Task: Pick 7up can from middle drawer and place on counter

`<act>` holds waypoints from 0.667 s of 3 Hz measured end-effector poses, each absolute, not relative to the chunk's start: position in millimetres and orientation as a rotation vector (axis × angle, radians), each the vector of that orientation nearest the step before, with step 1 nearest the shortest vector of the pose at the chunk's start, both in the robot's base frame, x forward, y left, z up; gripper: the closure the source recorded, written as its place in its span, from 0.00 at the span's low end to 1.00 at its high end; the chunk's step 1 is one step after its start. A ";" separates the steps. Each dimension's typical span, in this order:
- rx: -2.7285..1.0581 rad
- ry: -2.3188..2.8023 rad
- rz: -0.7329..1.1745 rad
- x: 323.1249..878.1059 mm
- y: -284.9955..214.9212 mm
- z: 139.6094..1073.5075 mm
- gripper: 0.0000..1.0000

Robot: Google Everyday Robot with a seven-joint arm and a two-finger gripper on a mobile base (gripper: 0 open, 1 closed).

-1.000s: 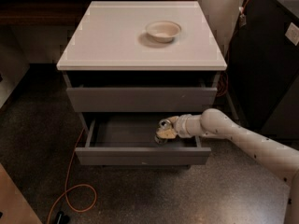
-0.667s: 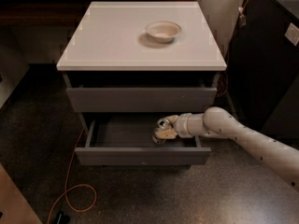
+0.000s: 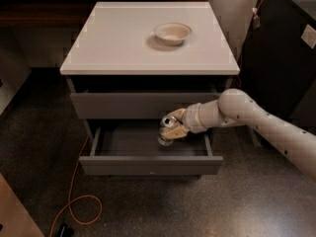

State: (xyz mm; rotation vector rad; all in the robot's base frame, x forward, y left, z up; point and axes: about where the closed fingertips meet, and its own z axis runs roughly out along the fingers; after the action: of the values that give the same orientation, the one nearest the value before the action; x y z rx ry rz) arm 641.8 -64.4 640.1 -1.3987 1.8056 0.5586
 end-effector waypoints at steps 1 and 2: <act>-1.526 1.754 0.548 626.7 -53.4 684.9 1.00; -1.599 1.710 0.501 617.2 -50.2 726.5 1.00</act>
Offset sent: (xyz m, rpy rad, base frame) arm -0.0336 0.0150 0.1181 -0.1235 -0.0952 0.1827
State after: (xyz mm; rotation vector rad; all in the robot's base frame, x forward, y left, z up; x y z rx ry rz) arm 617.2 -50.2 726.5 -1.5985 1.7100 0.5011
